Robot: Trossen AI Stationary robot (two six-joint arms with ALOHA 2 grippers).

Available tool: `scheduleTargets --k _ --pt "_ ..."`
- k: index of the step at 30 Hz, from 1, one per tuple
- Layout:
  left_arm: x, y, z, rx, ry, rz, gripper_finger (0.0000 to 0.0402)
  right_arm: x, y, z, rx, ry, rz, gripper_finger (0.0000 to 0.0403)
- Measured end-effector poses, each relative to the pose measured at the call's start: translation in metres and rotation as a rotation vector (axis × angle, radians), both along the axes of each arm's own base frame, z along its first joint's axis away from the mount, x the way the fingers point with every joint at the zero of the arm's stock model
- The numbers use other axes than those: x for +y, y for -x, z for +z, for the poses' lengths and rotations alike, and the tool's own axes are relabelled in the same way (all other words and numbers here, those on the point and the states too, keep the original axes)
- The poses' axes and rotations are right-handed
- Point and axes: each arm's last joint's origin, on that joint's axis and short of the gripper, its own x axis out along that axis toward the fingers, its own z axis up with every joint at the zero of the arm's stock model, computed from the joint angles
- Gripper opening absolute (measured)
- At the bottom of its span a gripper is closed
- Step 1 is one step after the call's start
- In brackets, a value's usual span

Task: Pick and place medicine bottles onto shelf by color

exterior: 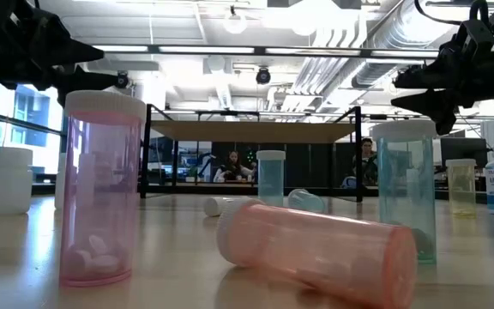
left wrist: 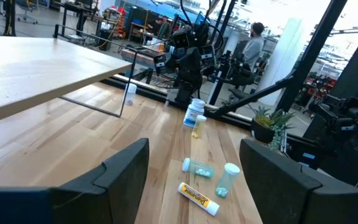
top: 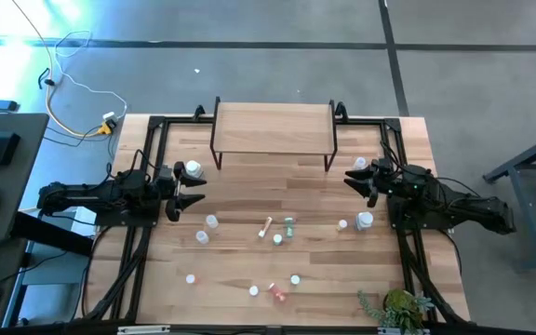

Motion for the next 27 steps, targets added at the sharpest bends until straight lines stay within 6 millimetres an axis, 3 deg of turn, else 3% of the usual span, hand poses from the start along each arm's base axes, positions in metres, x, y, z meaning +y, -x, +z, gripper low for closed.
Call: scheduleTargets --k 15,23,27 --pt "0.0 0.0 0.001 -0.013 0.026 0.016 0.0241 0.0 0.0 0.0 -0.001 0.0 0.0 0.0172" --pt "0.003 0.001 0.003 -0.138 0.428 0.097 0.0241 0.0 0.0 0.0 0.0 0.0 0.0 0.0172" --pt "0.004 0.002 0.014 -0.261 0.428 0.11 0.0241 0.0 0.0 0.0 0.0 0.0 0.0 0.0172"
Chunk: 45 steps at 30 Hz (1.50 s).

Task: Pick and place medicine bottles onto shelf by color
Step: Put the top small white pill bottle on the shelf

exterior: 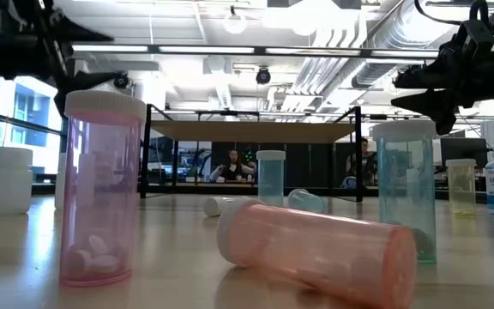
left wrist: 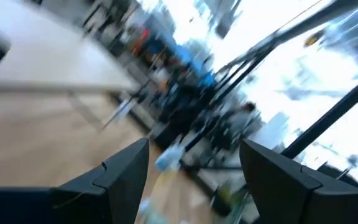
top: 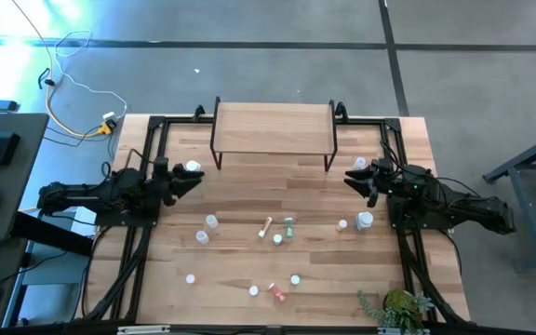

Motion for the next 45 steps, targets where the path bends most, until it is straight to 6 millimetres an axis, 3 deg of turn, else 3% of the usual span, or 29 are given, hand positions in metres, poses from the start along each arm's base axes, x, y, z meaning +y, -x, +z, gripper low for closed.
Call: scheduleTargets --k 3,8,13,20,27,45 --pt "0.0 0.003 0.014 -0.107 -0.046 0.035 0.0241 0.0 0.0 0.0 0.0 0.0 0.0 0.0172" --pt "-0.001 0.011 0.042 -0.13 -0.168 0.071 0.0241 0.0 0.0 0.0 0.0 0.0 0.001 0.0172" --pt "-0.001 0.012 0.068 -0.039 -0.288 0.091 0.0241 0.0 0.0 0.0 0.0 0.0 0.001 0.0172" --pt "-0.001 0.0 0.091 0.234 -0.38 0.024 0.0241 0.0 0.0 0.0 0.0 0.0 0.0 0.0172" --pt "0.0 -0.018 0.091 0.466 -0.38 -0.099 0.0241 0.0 0.0 0.0 0.0 0.0 0.0 0.0172" --pt "-0.01 -0.056 0.047 0.859 -0.386 -0.375 0.0241 0.0 0.0 0.0 0.0 0.0 0.001 0.0172"
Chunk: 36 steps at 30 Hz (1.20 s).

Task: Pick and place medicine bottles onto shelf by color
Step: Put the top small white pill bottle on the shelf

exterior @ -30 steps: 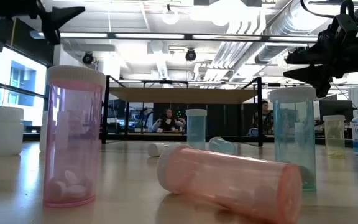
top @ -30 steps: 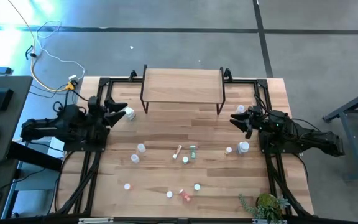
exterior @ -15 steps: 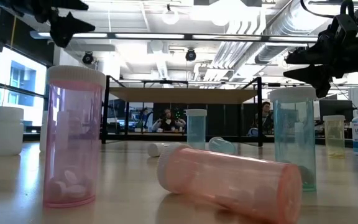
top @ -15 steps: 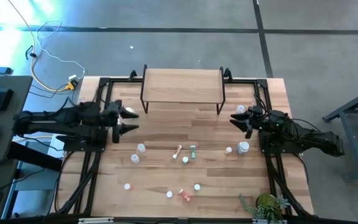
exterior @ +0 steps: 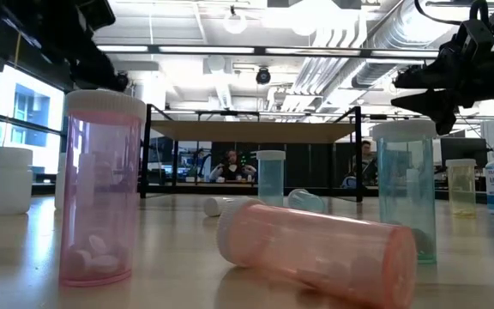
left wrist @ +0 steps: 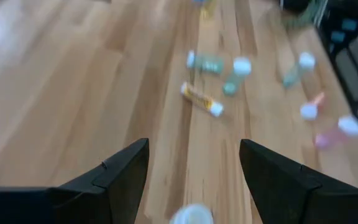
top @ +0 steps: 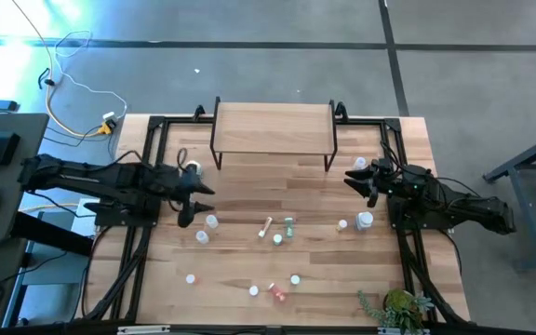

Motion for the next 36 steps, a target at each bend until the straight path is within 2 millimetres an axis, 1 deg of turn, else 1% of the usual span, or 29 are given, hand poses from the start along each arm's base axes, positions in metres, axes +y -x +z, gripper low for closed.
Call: scheduleTargets --k 4,16,26,36 --pt "-0.005 -0.005 -0.012 0.105 -0.019 -0.033 0.0241 0.0 0.0 0.0 0.0 0.0 0.0 0.0172" --pt "-0.013 -0.024 -0.039 0.291 -0.023 -0.073 0.0241 0.0 0.0 0.0 0.0 0.0 0.0 0.0172" --pt "-0.019 -0.031 -0.053 0.38 -0.011 -0.086 0.0241 0.0 0.0 0.0 0.0 0.0 -0.001 0.0172" --pt "-0.019 -0.036 -0.065 0.453 -0.037 -0.07 0.0241 0.0 0.0 0.0 0.0 0.0 -0.001 0.0172"
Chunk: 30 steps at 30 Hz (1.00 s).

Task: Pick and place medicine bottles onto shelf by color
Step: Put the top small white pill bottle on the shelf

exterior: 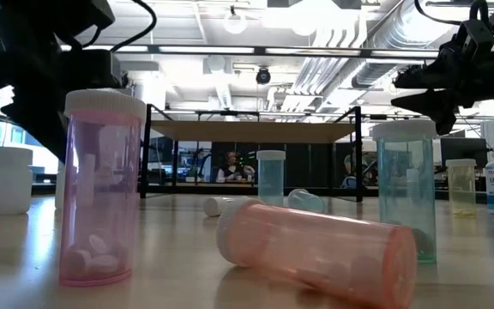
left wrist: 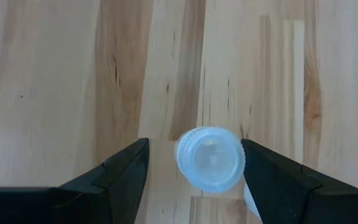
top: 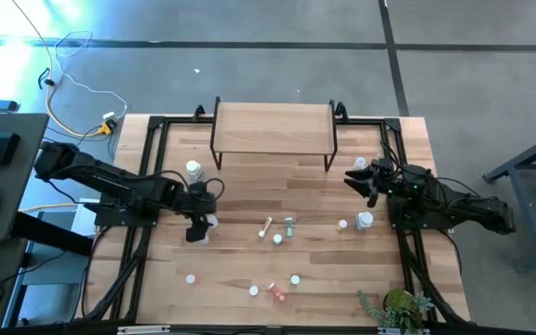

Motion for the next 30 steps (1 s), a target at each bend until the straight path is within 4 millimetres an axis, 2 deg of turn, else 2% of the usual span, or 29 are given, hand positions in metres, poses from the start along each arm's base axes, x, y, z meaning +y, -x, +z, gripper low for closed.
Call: scheduleTargets --k 5,12,16,25,30 --pt "0.0 -0.002 -0.004 0.027 -0.002 0.0 0.0224 0.0 0.0 0.0 0.0 0.0 0.0 0.0172" --pt "0.0 -0.002 -0.007 0.037 -0.005 -0.005 0.0157 0.0 0.0 0.0 0.0 0.0 0.0 0.0172" --pt "0.0 -0.003 -0.006 0.032 -0.009 -0.014 0.0132 0.0 0.0 0.0 0.0 0.0 0.0 0.0172" --pt "-0.001 -0.005 -0.004 -0.01 0.028 0.04 0.0133 0.0 0.0 0.0 0.0 0.0 0.001 0.0172" --pt "-0.001 -0.01 0.009 -0.056 0.063 0.097 0.0133 0.0 0.0 0.0 0.0 0.0 0.0 0.0172"
